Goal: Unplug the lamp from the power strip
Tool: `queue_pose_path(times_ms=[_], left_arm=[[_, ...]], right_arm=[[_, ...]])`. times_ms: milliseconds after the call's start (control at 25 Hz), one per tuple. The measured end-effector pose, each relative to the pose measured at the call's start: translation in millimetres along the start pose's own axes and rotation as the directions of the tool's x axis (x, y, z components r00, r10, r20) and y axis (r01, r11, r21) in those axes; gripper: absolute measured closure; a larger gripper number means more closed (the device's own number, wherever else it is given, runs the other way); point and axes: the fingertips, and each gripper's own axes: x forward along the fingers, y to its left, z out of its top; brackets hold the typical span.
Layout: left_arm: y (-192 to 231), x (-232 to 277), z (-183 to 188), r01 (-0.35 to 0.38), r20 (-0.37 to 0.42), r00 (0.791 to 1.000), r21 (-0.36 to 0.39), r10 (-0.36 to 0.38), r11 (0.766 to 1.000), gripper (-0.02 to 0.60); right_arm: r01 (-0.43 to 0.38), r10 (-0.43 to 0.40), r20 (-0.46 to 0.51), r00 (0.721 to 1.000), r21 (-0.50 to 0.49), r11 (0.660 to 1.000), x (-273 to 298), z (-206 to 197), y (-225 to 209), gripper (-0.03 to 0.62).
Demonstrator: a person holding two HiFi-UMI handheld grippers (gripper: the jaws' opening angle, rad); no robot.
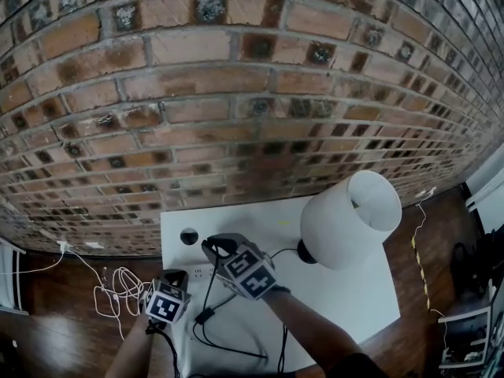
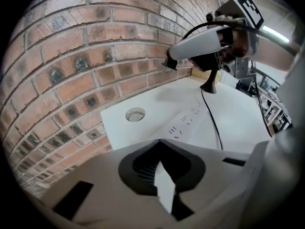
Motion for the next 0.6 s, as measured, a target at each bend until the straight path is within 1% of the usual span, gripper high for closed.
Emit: queue_pose_path(times_ms=[160,400,600], left_arm=[[0.8,0.5,-0.7,-0.004,0.001,1.000,0.002,0.004,1.000,0.569],[-0.4,-1.3,1.4,-0.001,0.002,1.000,0.004,0.001,1.000,0.569],[1.5,-2.5,1.7,-0.005,0.015,1.000,0.001,0.005,1.000,0.569]], right_arm=[[0.058,-0.058,-0.003,0.998,0.009,0.998,-5.4,-4.0,-19.3,0.522],[0.138,-0.135,-0.063,0.989,0.050,0.989,-15.2,-33.8,-52.4,0.522],[0.195,-0.188,-0.093,0.978,0.078,0.978,-25.0,-48.5,-71.3,0.522]])
